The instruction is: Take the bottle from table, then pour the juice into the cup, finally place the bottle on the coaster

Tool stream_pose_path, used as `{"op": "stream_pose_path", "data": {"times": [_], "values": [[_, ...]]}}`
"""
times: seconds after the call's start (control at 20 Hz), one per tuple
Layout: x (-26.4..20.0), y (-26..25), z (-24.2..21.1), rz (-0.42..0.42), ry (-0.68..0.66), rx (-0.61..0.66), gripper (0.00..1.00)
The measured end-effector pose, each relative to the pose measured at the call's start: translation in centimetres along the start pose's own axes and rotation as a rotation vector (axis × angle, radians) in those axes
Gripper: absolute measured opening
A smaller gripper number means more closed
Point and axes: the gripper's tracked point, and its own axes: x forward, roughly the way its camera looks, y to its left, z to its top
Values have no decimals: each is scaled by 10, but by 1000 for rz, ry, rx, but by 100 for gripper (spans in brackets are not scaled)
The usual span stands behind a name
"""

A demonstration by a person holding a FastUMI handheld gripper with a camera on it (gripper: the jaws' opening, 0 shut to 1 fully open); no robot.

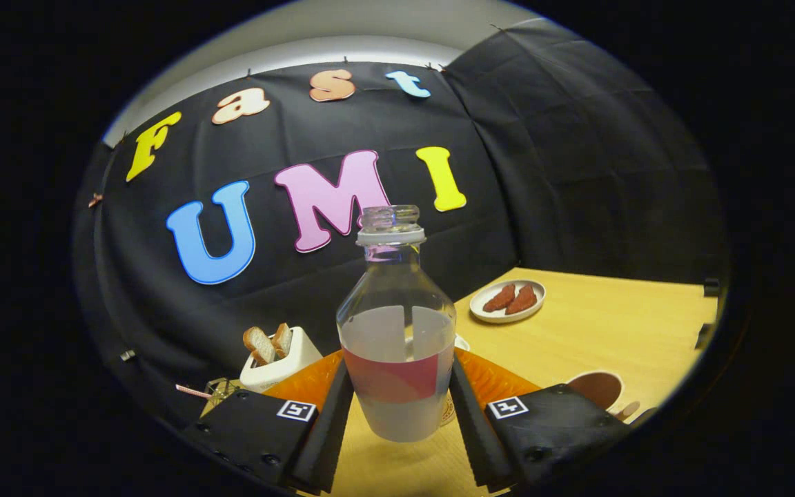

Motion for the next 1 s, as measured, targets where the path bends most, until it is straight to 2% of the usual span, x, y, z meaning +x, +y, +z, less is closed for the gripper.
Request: {"op": "stream_pose_path", "data": {"times": [0.35,0.5,0.75,1.0], "values": [[61,15,14,12,-87,-174,75],[71,9,-12,1,-73,-248,75],[97,19,-57,47,-56,-321,76],[118,4,-92,-5,-26,-327,76]]}}
